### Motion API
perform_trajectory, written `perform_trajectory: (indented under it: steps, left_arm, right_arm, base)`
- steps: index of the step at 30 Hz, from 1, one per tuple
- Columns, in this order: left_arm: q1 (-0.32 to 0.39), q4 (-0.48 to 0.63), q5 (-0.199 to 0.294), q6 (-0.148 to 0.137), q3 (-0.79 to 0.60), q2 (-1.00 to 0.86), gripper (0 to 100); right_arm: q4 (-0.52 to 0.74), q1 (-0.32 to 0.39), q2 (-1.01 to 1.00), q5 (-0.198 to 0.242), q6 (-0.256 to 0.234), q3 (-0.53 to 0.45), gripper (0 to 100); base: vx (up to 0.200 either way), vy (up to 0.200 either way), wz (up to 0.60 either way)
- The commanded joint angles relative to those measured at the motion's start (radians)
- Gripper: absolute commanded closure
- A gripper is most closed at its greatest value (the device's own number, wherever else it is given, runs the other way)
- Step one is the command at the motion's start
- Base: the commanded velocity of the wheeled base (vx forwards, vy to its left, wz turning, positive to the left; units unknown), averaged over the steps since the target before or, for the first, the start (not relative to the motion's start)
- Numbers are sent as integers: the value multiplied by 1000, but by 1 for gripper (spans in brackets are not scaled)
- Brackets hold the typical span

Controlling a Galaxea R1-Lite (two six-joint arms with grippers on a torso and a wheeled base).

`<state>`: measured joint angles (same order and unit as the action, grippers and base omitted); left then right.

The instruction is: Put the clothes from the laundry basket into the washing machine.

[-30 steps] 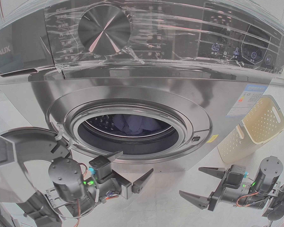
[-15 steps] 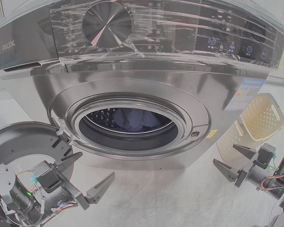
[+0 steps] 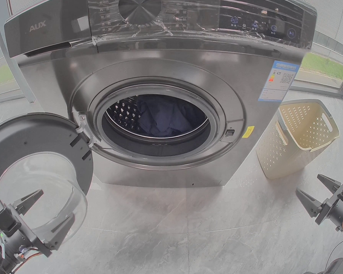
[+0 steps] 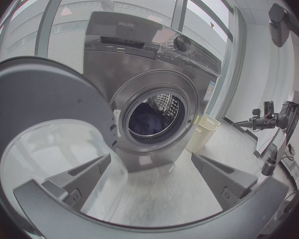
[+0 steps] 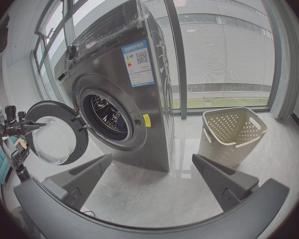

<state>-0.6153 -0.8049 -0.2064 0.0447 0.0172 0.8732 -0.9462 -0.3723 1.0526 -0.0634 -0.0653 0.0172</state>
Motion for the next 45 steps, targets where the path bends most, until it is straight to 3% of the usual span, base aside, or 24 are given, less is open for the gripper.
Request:
perform_trajectory:
  steps: [1, 5, 12, 14, 15, 17, 19, 26, 29, 30, 31, 34, 35, 36, 37, 40, 45]
  left_arm:
    - [226, 383, 163, -5, 9, -517, 0]
    - [299, 544, 219, -5, 33, -631, 0]
    - [388, 613, 188, 4, -14, -741, 0]
    - [424, 670, 157, 7, -17, -780, 0]
    - [428, 719, 110, 11, -17, -783, 0]
    - [428, 736, 36, 23, -17, -781, 0]
    - [431, 734, -2, 23, -17, -781, 0]
    - [474, 736, -38, 61, -17, -780, 0]
    - [476, 734, -53, 57, -17, -780, 0]
    - [528, 734, -137, 32, -17, -783, 0]
    - [545, 734, -137, 26, -17, -784, 0]
    - [588, 736, -97, -6, -17, -806, 0]
    - [605, 744, 4, -28, -16, -850, 0]
    - [605, 744, 4, -28, -16, -850, 0]
    - [614, 757, 166, -19, -17, -872, 0]
    - [614, 777, 168, 3, -17, -870, 0]
    - [612, 779, 173, 11, -17, -867, 0]
  right_arm:
    - [308, 178, -440, -6, 73, -14, 0]
    - [460, 211, -585, 19, 71, 10, 0]
    - [656, 276, -816, 24, 70, 4, 0]
    - [733, 293, -893, 22, 71, -2, 0]
    - [813, 311, -967, 25, 71, -10, 0]
    - [939, 345, -1043, 36, 62, -17, 0]
    - [1003, 365, -1053, 63, 55, 3, 0]
    - [994, 365, -1053, 62, 64, 3, 0]
    - [992, 365, -1053, 70, 65, 3, 0]
    - [989, 365, -1053, 85, 73, 1, 0]
    - [986, 365, -1053, 85, 70, 0, 0]
    - [985, 363, -1053, 86, 68, -2, 0]
    - [985, 363, -1053, 85, 68, -2, 0]
    - [985, 363, -1053, 85, 68, -2, 0]
    - [983, 365, -1053, 85, 70, -2, 0]
    - [985, 365, -1053, 85, 67, -2, 0]
    - [985, 365, -1053, 85, 67, -2, 0]
  base:
    - [-200, 0, 0]
    - [-200, 0, 0]
    - [-171, 0, 0]
    - [0, 0, 0]
    - [0, 0, 0]
    - [0, 0, 0]
    - [0, 200, 0]
    - [0, 200, 0]
    - [0, 200, 0]
    - [0, 200, 0]
    - [0, 200, 0]
    - [0, 200, 0]
    - [0, 200, 0]
    - [0, 0, 0]
    - [0, 0, 0]
    - [0, 0, 0]
    - [-40, 0, 0]
